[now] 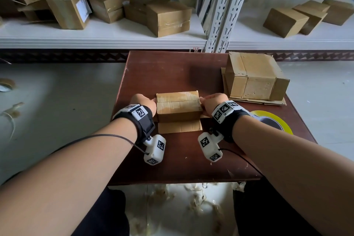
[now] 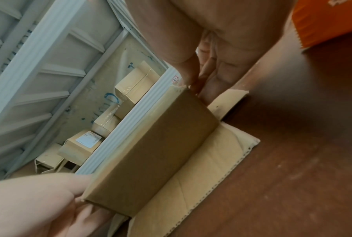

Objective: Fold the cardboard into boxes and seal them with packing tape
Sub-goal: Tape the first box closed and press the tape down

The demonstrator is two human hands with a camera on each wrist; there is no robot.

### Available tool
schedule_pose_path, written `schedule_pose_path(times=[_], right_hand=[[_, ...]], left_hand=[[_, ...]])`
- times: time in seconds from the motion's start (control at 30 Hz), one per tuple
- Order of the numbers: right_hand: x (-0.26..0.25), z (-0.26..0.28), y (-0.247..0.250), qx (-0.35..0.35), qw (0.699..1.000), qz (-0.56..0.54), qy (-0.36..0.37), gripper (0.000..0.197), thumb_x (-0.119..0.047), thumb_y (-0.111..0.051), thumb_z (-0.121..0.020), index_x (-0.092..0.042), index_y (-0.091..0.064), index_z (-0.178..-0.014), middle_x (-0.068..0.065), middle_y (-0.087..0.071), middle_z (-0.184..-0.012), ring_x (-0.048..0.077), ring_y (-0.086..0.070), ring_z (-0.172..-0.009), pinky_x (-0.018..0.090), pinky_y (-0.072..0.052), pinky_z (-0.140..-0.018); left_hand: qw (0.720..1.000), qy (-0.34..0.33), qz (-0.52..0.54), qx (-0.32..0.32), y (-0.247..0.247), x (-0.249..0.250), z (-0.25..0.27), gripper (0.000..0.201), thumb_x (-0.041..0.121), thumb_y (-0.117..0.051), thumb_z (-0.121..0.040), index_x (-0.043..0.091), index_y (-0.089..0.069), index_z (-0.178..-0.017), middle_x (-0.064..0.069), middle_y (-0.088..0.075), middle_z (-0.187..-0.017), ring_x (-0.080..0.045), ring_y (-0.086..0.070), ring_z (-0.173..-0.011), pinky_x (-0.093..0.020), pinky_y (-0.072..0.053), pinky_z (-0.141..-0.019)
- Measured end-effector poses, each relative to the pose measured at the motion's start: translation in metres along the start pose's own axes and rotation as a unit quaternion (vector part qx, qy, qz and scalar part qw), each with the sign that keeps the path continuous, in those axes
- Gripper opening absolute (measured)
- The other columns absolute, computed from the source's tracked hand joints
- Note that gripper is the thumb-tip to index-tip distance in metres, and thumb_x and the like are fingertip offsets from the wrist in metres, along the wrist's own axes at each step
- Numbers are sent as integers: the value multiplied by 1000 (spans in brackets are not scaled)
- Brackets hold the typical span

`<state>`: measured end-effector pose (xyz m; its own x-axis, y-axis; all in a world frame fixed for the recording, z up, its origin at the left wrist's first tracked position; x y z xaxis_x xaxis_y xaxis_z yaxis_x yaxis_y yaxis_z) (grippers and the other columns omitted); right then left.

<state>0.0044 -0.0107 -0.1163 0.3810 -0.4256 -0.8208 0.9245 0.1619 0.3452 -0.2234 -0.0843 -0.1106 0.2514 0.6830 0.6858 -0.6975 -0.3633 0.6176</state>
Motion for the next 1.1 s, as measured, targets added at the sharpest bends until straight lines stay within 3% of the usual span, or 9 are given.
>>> schedule_pose_path(times=[0.13,0.27,0.37,0.5,0.6,0.73,0.87,0.93,1.1], right_hand=[[-3,7,-3,-1,996,79,-28,6,-24,-66,-100,-20,-65,-104,14,-71,-122,28,-72,-110,34,-60,-90],[-1,15,-4,34,948,311,50,35,-35,-57,-105,-13,-64,-131,3,-67,-128,24,-64,-120,32,-51,-92],[0,7,-5,58,980,191,-1,34,-32,-64,-101,-19,-65,-133,1,-67,-134,21,-65,-123,34,-54,-100],[-11,23,7,37,998,47,11,23,-21,-64,-101,-24,-68,-123,0,-67,-134,23,-65,-123,35,-55,-101],[-24,28,10,26,1000,-6,14,29,-3,-59,-97,-26,-74,-87,3,-76,-107,22,-73,-100,35,-62,-87],[-43,45,15,62,995,-75,36,31,-2,-55,-98,-20,-76,-83,-2,-68,-74,17,-65,-71,22,-49,-58],[-56,64,11,34,986,-151,62,20,-4,-59,-94,-15,-69,-81,2,-63,-72,20,-62,-68,27,-53,-55],[-66,81,12,55,978,-182,84,24,-7,-51,-95,-13,-69,-80,2,-57,-66,15,-53,-53,24,-42,-47],[-81,121,20,97,974,-116,170,34,-42,-44,-106,-11,-57,-110,-6,-53,-86,6,-48,-74,34,-34,-74]], left_hand=[[999,-28,-9,19,-2,1,6,36,16,-63,-99,3,-62,-133,-16,-66,-132,-36,-63,-120,-34,-46,-89],[998,-52,-25,30,-2,2,5,37,5,-61,-94,9,-63,-130,-13,-66,-132,-33,-65,-114,-32,-47,-84],[998,-49,-26,5,-2,4,5,19,4,-62,-92,6,-78,-104,-15,-76,-106,-31,-66,-85,-31,-48,-72],[999,-10,41,21,8,9,7,23,6,-59,-96,-1,-73,-114,-17,-74,-114,-34,-68,-98,-33,-52,-82],[994,-3,101,39,20,17,16,28,8,-58,-101,-3,-68,-125,-17,-70,-124,-35,-67,-112,-33,-50,-85],[986,-57,142,60,36,33,31,27,19,-59,-103,5,-74,-120,-13,-74,-122,-28,-67,-96,-27,-43,-76],[981,-85,159,77,57,52,49,53,49,-44,-106,9,-67,-80,-18,-74,-103,-36,-69,-99,-38,-53,-94],[980,-116,141,79,65,60,64,62,53,-35,-107,9,-59,-71,-17,-69,-90,-35,-66,-91,-40,-53,-91],[964,-223,133,63,71,72,108,60,51,-38,-107,12,-45,-62,-5,-48,-61,-30,-50,-69,-34,-36,-66]])
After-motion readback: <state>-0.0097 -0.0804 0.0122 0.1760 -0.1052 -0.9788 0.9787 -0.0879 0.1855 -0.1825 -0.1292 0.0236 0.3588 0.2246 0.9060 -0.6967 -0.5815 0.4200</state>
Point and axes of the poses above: each hand's wrist, its own z-axis away from the middle knuckle, its own y-axis out of the back of the hand, x = y × z, the point moved 4 cm from there along -z, towards the middle knuckle
